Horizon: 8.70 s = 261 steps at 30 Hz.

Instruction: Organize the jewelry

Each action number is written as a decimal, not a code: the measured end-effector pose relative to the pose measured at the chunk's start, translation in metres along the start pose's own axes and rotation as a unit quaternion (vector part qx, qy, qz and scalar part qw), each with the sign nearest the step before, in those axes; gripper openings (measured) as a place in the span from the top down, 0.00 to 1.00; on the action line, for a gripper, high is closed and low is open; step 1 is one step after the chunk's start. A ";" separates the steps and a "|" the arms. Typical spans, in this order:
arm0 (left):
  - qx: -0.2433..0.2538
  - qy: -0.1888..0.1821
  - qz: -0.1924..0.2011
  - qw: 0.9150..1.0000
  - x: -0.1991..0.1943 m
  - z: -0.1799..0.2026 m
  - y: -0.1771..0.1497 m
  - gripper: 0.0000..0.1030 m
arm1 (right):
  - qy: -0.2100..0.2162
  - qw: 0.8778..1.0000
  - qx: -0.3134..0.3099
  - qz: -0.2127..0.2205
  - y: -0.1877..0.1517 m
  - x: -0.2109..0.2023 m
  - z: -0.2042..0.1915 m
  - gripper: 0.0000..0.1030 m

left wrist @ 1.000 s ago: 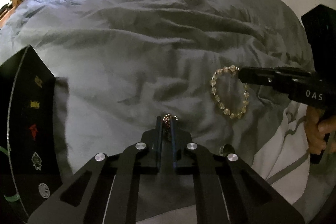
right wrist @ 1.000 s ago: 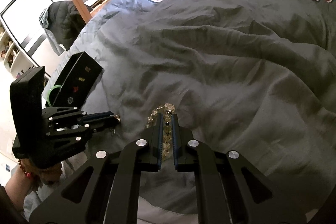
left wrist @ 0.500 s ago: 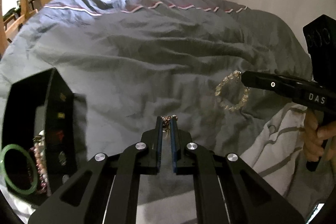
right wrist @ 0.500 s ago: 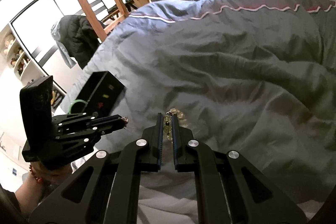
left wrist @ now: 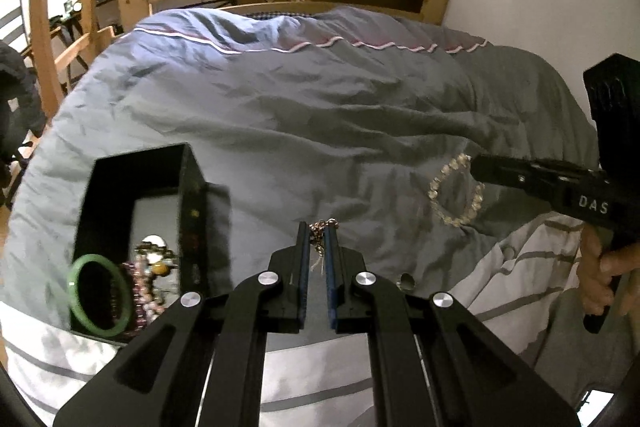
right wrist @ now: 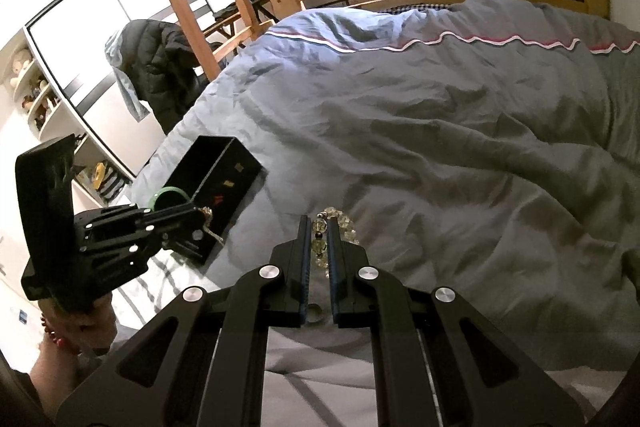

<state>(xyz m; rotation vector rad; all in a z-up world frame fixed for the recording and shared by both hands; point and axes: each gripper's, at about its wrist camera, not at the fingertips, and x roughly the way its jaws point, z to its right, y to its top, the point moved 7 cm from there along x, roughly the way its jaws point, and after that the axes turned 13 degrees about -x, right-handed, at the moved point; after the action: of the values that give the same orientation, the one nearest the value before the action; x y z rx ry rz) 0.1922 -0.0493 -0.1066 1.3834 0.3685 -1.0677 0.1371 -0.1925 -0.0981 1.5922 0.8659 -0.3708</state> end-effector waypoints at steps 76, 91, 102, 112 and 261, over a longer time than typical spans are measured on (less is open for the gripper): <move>-0.178 0.086 0.012 0.980 -0.043 -0.175 0.029 0.53 | 0.058 0.996 -0.049 -0.049 0.083 0.100 -0.156 0.52; -0.049 -0.025 0.023 0.998 -0.023 -0.030 0.011 0.37 | -0.107 0.988 -0.079 -0.073 0.020 -0.017 -0.011 0.50; 0.121 -0.034 -0.041 0.991 0.056 0.076 -0.059 0.43 | -0.126 0.982 -0.018 -0.140 -0.071 -0.022 0.064 0.75; 0.128 -0.063 -0.084 0.986 0.089 0.079 -0.073 0.44 | -0.108 0.971 0.023 -0.211 -0.140 0.001 0.083 0.75; -0.076 0.142 0.107 0.981 -0.141 -0.094 -0.089 0.06 | -0.057 0.992 -0.080 -0.079 -0.041 -0.086 -0.069 0.04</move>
<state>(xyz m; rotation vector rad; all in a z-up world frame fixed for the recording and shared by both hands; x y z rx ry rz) 0.0840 0.1049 -0.0739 1.4055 0.4862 -0.6525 0.0347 -0.1554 -0.0537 1.3469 0.9116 -0.4880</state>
